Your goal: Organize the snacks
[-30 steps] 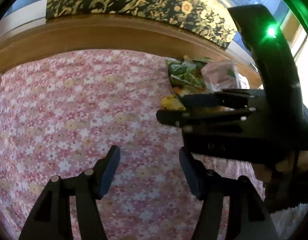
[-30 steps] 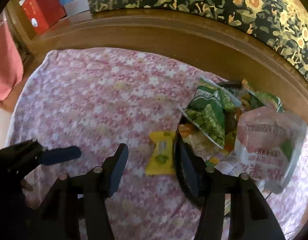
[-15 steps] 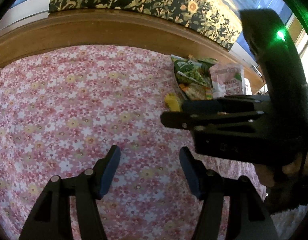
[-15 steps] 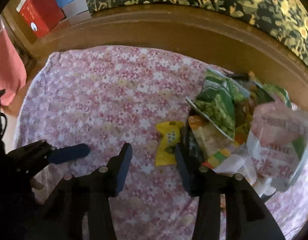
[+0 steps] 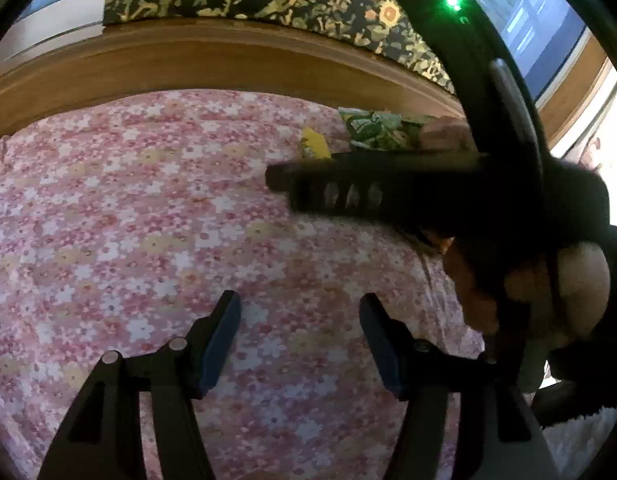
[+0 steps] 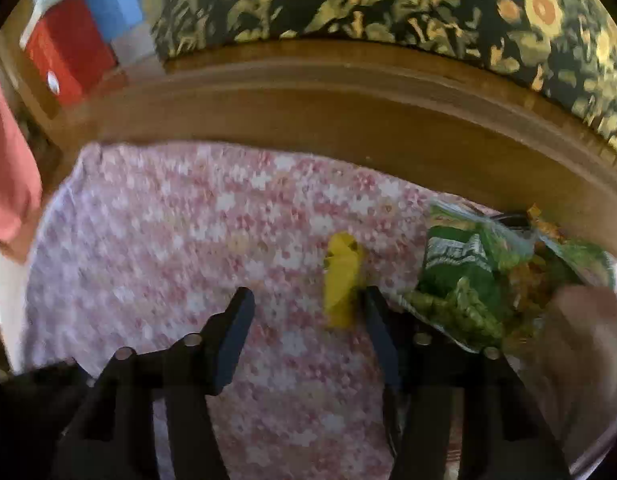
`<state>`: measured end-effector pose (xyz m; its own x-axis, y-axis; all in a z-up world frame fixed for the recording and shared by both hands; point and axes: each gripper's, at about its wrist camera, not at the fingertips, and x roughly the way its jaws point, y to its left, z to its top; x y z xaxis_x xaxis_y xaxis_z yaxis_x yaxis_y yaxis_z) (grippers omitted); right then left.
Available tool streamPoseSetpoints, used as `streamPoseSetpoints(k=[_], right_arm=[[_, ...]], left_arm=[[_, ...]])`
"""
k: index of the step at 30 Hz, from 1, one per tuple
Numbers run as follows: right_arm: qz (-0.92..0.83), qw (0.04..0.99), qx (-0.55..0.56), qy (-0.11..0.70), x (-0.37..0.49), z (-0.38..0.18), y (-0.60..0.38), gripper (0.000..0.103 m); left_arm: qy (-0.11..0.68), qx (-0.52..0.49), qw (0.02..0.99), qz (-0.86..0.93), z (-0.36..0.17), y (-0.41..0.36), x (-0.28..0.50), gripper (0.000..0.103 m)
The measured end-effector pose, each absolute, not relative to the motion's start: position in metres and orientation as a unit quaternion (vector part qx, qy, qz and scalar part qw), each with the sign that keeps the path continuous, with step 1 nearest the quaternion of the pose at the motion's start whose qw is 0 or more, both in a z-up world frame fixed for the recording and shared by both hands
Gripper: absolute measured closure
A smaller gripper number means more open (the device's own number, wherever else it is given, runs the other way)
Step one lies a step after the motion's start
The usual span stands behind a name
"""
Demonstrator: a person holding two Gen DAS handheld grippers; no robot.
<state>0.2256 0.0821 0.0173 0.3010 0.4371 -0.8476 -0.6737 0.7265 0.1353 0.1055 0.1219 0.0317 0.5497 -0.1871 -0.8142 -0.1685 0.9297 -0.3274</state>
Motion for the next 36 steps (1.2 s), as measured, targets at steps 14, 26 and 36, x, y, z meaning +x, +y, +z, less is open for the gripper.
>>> streamPoseSetpoints(k=[14,26,36], right_arm=[[0.391,0.807,-0.052,0.439,0.192,0.084,-0.002,0.089],[0.327,0.845,-0.073,0.417,0.232,0.116,-0.049,0.088],[0.286,0.816,-0.111,0.491,0.263,0.099,-0.011,0.071]], left_arm=[[0.483,-0.177,0.858,0.004,0.029,0.119,0.108,0.038],[0.492,-0.155,0.856,0.002,0.029,0.107,0.121,0.033],[0.496,-0.143,0.857,0.009,0.027,0.099,0.127,0.033]])
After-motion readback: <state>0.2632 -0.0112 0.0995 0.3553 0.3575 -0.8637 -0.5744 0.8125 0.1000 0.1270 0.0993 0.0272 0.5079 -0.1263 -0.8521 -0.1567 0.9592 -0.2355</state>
